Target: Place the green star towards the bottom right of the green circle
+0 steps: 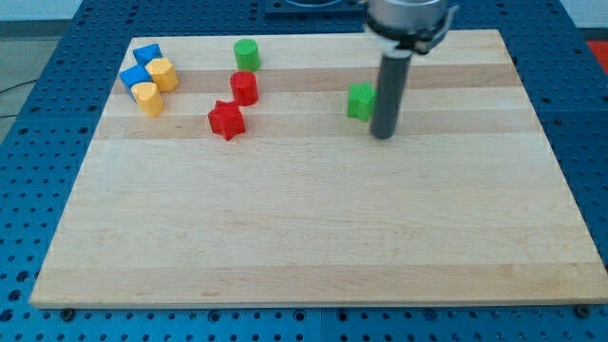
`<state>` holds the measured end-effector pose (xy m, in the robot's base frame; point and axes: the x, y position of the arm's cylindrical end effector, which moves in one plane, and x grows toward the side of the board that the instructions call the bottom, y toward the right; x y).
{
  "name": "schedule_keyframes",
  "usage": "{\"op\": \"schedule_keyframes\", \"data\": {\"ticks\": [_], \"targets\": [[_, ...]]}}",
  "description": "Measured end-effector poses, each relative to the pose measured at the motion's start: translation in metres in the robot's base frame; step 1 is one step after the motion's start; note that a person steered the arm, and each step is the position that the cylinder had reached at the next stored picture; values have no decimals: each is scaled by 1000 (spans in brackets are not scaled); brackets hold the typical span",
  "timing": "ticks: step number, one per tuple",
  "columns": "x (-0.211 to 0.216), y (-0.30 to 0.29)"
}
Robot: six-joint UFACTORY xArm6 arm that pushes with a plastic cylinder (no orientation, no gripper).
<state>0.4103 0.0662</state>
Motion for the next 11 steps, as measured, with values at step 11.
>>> {"op": "schedule_keyframes", "data": {"ticks": [11], "targets": [[-217, -81]]}}
